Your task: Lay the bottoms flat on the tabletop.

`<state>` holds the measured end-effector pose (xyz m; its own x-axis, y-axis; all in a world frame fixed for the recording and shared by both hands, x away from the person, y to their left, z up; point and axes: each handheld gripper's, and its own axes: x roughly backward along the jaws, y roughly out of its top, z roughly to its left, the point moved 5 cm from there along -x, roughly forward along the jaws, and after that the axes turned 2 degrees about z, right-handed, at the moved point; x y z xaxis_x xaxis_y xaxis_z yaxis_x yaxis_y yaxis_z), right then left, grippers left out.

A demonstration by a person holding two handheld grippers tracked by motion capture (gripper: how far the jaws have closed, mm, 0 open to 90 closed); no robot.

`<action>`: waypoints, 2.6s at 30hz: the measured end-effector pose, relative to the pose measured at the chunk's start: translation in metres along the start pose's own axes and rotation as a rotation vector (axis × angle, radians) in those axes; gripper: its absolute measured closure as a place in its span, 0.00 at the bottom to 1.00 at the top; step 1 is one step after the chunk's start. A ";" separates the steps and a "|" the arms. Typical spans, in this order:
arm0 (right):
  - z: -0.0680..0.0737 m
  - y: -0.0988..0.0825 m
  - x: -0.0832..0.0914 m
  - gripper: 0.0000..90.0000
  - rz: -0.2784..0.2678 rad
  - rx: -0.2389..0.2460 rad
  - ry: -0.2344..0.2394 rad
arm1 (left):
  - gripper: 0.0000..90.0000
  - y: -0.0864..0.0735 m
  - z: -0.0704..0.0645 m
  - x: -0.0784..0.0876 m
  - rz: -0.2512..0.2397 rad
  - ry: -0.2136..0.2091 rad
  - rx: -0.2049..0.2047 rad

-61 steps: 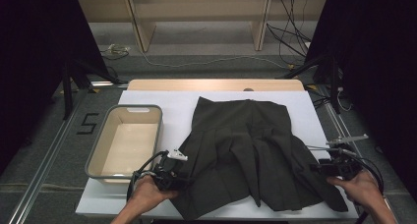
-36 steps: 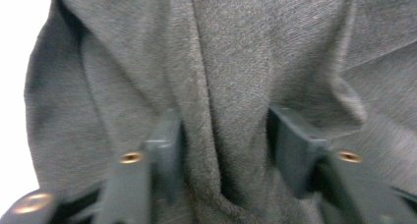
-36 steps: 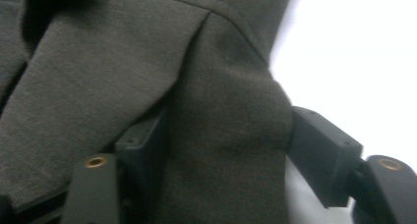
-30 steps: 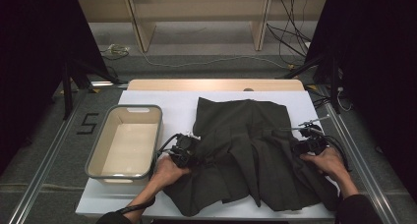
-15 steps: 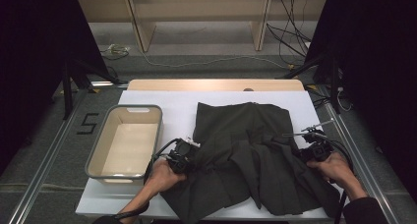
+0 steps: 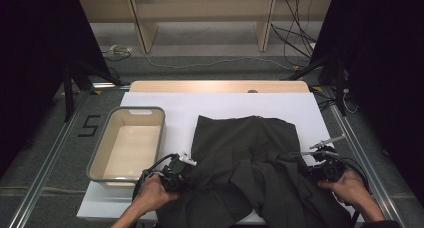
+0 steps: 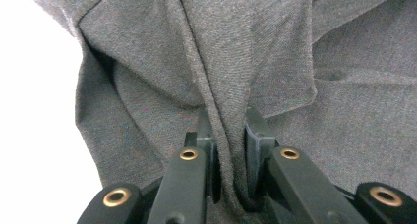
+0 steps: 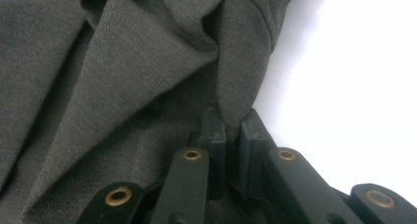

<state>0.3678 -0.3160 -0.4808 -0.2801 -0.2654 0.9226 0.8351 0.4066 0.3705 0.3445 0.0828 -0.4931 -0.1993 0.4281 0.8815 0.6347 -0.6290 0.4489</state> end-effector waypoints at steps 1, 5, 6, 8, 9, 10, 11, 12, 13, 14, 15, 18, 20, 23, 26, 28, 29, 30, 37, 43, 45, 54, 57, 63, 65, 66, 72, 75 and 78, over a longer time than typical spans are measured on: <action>0.003 -0.003 0.001 0.93 0.002 0.004 0.003 | 0.90 -0.002 0.000 0.001 0.000 0.003 -0.004; 0.009 -0.012 0.005 0.93 0.004 0.015 0.007 | 0.90 -0.009 0.000 0.006 0.004 -0.003 -0.011; 0.010 -0.013 0.005 0.93 0.005 0.017 0.006 | 0.90 -0.010 -0.001 0.007 0.004 -0.007 -0.008; 0.012 -0.016 0.006 0.93 0.007 0.021 0.013 | 0.90 -0.012 -0.002 0.007 0.007 -0.011 -0.011; 0.013 -0.016 0.007 0.93 0.008 0.019 0.013 | 0.90 -0.013 -0.002 0.008 0.009 -0.012 -0.014; 0.013 -0.017 0.007 0.93 0.004 0.023 0.010 | 0.90 -0.013 -0.002 0.008 0.009 -0.012 -0.010; 0.014 -0.017 0.008 0.93 0.003 0.021 0.009 | 0.89 -0.013 -0.002 0.008 0.009 -0.017 0.001; 0.013 -0.017 0.007 0.92 -0.001 0.022 0.005 | 0.88 -0.012 -0.002 0.008 0.007 -0.016 0.007; 0.012 -0.016 0.007 0.88 -0.008 0.010 -0.006 | 0.86 -0.011 -0.002 0.008 0.008 -0.014 0.006; 0.010 -0.015 0.007 0.81 -0.018 0.000 -0.014 | 0.83 -0.010 -0.002 0.008 0.009 -0.011 0.005; 0.008 -0.014 0.008 0.74 -0.026 -0.012 -0.023 | 0.78 -0.010 -0.002 0.009 0.010 -0.008 0.010; -0.001 -0.010 0.013 0.57 -0.099 -0.046 -0.060 | 0.60 -0.006 0.001 0.016 -0.013 -0.002 0.035; -0.007 -0.006 0.022 0.50 -0.175 -0.077 -0.081 | 0.49 -0.002 0.004 0.023 -0.045 0.005 0.049; -0.016 0.002 0.033 0.44 -0.280 -0.118 -0.084 | 0.40 0.008 0.007 0.030 -0.076 0.012 0.063; -0.018 0.014 0.034 0.40 -0.323 -0.141 -0.064 | 0.37 0.016 0.007 0.036 -0.076 -0.008 0.040; -0.018 0.021 0.031 0.38 -0.329 -0.135 -0.057 | 0.36 0.021 0.009 0.043 -0.098 -0.021 0.053; -0.017 0.024 0.028 0.37 -0.323 -0.132 -0.050 | 0.35 0.023 0.009 0.045 -0.091 -0.034 0.049; -0.017 0.026 0.026 0.36 -0.320 -0.124 -0.045 | 0.34 0.023 0.009 0.047 -0.074 -0.049 0.038; -0.024 0.047 0.010 0.32 -0.306 -0.126 -0.041 | 0.32 0.043 0.019 0.043 -0.149 -0.005 0.105; -0.035 0.064 -0.010 0.23 -0.273 -0.137 -0.030 | 0.24 0.065 0.045 0.030 -0.229 0.048 0.217; -0.039 0.071 -0.015 0.21 -0.271 -0.144 -0.023 | 0.24 0.071 0.056 0.023 -0.237 0.063 0.246; -0.051 0.088 -0.031 0.28 -0.263 -0.139 -0.015 | 0.24 0.091 0.088 -0.003 -0.238 0.129 0.324; -0.053 0.090 -0.037 0.33 -0.248 -0.134 -0.013 | 0.25 0.097 0.095 -0.010 -0.224 0.121 0.337; -0.054 0.092 -0.043 0.38 -0.224 -0.126 -0.013 | 0.32 0.101 0.100 -0.030 -0.181 0.128 0.347; -0.053 0.092 -0.044 0.39 -0.218 -0.123 -0.010 | 0.33 0.100 0.101 -0.037 -0.165 0.132 0.348; -0.053 0.091 -0.045 0.39 -0.213 -0.121 -0.010 | 0.35 0.100 0.101 -0.039 -0.163 0.131 0.348; -0.053 0.094 -0.055 0.39 -0.174 -0.122 0.002 | 0.47 0.095 0.100 -0.053 -0.145 0.070 0.343; -0.051 0.095 -0.061 0.39 -0.144 -0.113 0.010 | 0.54 0.095 0.099 -0.054 -0.153 0.051 0.343; -0.050 0.095 -0.063 0.41 -0.134 -0.096 0.011 | 0.74 0.095 0.098 -0.052 -0.163 0.027 0.330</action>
<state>0.4882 -0.3040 -0.5094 -0.3872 -0.3209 0.8643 0.8323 0.2817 0.4774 0.4886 0.0645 -0.5109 -0.3342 0.4854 0.8079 0.7986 -0.3093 0.5162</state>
